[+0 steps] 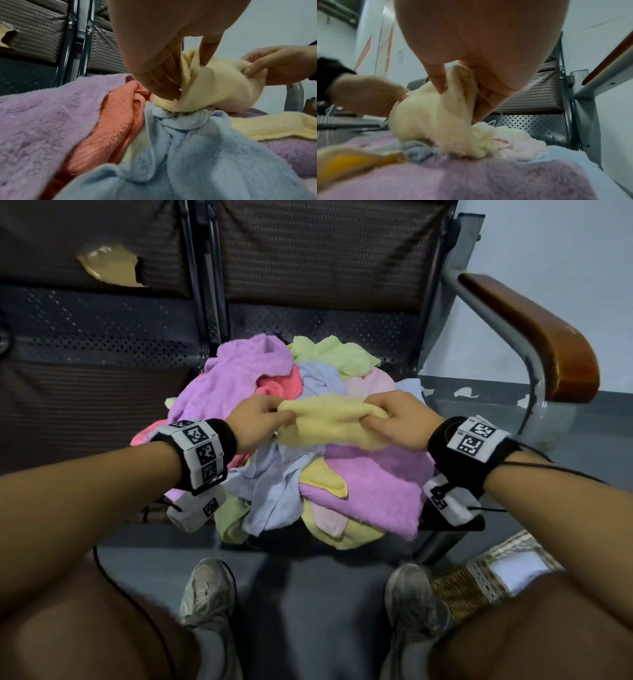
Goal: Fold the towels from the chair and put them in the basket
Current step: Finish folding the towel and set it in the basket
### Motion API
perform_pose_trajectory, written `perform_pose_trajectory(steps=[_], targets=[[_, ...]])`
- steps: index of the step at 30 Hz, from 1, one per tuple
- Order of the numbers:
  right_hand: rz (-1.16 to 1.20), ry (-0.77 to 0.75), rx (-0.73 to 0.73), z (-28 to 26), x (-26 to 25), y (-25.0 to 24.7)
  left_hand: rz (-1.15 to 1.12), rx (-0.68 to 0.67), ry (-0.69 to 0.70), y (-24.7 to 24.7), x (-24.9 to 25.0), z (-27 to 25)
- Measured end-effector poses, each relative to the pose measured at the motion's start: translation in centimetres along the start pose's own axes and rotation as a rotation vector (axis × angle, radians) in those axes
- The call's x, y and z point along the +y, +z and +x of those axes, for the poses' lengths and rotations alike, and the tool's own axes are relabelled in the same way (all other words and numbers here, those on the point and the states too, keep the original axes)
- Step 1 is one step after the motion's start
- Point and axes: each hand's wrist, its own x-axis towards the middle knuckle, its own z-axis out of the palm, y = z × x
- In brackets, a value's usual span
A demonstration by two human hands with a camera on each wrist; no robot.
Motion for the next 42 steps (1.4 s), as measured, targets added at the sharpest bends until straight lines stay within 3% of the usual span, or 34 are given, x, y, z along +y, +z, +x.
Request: perform_pose_trajectory(steps=[2, 5, 10, 12, 14, 15, 16, 20, 22, 27, 31, 33, 35, 38, 42], targets=[[0.169, 0.078, -0.042, 0.1, -0.2, -0.3, -0.122, 0.022, -0.066, 0.0, 0.4, -0.1], [0.362, 0.200, -0.107, 0.4, 0.1, 0.4, -0.066, 0.066, -0.127, 0.6, 0.2, 0.4], [0.213, 0.273, -0.054, 1.4, 1.8, 2.1, 0.083, 0.111, -0.262, 1.3, 0.4, 0.5], [0.189, 0.301, -0.063, 1.6, 2.1, 2.4, 0.014, 0.032, -0.450, 1.3, 0.8, 0.2], [0.160, 0.319, -0.078, 1.7, 2.0, 2.5, -0.039, -0.196, -0.633, 1.2, 1.2, -0.1], [0.142, 0.326, -0.088, 1.7, 2.0, 2.5, -0.057, -0.278, -0.653, 1.2, 1.2, -0.1], [0.120, 0.330, -0.099, 1.7, 1.9, 2.4, -0.079, -0.282, -0.622, 1.4, 1.3, 0.0], [0.000, 0.311, -0.167, 1.0, 1.1, 1.6, -0.283, -0.016, -0.321, 2.2, 2.3, 0.6], [0.058, 0.253, -0.147, 0.7, 0.1, 0.8, -0.345, 0.048, -0.210, 2.2, 3.7, 0.4], [0.519, 0.166, 0.057, -0.6, -4.3, -1.7, -0.558, -0.009, 0.029, 2.2, 7.8, -0.8], [0.670, 0.240, 0.152, -2.6, -5.6, -3.0, -0.713, 0.003, 0.049, 2.1, 10.2, -1.6], [0.778, 0.271, 0.181, -3.8, -5.2, -3.8, -0.715, -0.051, -0.002, 2.7, 10.8, -2.1], [0.889, 0.305, 0.211, -5.2, -4.2, -4.8, -0.575, -0.153, -0.045, 4.4, 10.8, -2.8], [0.960, 0.388, 0.288, -8.1, -1.7, -6.4, -0.397, -0.351, 0.008, 8.7, 11.1, -3.9], [1.063, 0.494, 0.357, -14.6, 4.4, -8.3, -0.355, -0.502, 0.001, 15.8, 13.5, -3.3]])
